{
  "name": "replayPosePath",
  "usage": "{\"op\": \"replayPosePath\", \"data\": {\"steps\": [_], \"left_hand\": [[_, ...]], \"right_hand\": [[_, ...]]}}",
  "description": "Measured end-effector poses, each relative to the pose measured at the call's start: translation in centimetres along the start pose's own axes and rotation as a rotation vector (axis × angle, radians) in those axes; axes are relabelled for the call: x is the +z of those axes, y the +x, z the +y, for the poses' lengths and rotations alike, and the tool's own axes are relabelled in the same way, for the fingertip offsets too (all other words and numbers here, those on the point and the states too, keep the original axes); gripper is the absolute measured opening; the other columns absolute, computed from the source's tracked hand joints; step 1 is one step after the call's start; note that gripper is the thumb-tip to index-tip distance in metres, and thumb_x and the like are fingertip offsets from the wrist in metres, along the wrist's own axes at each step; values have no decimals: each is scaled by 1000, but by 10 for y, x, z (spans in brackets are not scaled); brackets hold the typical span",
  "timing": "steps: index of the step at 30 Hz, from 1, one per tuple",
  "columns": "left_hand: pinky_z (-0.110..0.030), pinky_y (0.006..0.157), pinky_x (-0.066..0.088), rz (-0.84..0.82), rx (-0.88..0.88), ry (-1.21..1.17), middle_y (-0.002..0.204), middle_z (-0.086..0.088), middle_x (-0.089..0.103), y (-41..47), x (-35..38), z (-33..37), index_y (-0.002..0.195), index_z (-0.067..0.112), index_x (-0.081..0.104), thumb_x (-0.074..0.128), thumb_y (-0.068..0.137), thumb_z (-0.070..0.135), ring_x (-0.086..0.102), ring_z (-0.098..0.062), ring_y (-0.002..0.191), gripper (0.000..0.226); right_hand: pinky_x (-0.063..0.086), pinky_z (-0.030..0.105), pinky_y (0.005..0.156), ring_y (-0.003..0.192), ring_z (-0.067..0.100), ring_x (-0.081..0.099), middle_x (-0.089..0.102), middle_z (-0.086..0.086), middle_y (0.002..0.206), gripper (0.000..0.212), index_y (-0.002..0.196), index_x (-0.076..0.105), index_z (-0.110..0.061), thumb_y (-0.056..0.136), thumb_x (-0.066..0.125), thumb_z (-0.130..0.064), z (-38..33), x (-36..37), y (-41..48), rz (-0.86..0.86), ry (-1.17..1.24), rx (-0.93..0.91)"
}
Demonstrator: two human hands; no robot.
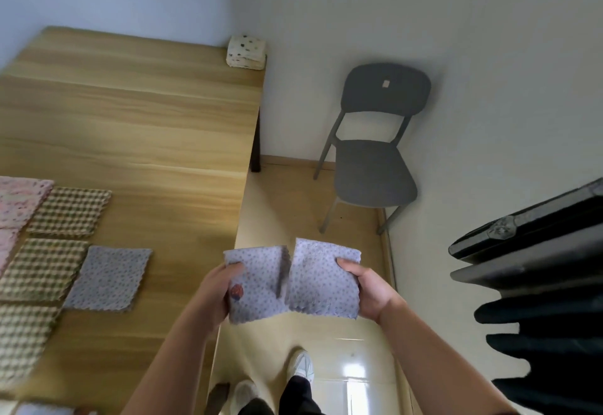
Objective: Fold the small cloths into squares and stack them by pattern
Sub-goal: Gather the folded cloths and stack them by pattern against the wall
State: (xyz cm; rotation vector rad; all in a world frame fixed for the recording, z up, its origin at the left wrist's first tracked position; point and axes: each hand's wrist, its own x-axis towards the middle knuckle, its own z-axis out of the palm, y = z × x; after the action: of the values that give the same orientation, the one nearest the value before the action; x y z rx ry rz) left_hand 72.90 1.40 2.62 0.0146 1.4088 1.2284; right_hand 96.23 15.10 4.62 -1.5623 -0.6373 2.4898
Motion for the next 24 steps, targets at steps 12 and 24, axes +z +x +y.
{"op": "replayPosePath", "data": {"steps": [12, 24], "left_hand": [[-42, 86, 50, 51, -88, -32, 116, -22, 65, 66, 44, 57, 116, 0, 61, 47, 100, 24, 62, -35, 107, 32], [-42, 80, 51, -85, -118, 10, 113, -16, 65, 149, 55, 172, 114, 5, 59, 43, 101, 29, 62, -32, 104, 31]], "right_hand": [[48, 48, 93, 114, 36, 61, 64, 19, 123, 58, 125, 57, -3, 76, 72, -29, -89, -1, 38, -12, -22, -25], [50, 47, 85, 104, 34, 65, 69, 19, 112, 42, 112, 63, -3, 78, 64, -28, -184, 47, 92, 53, 22, -67]]}}
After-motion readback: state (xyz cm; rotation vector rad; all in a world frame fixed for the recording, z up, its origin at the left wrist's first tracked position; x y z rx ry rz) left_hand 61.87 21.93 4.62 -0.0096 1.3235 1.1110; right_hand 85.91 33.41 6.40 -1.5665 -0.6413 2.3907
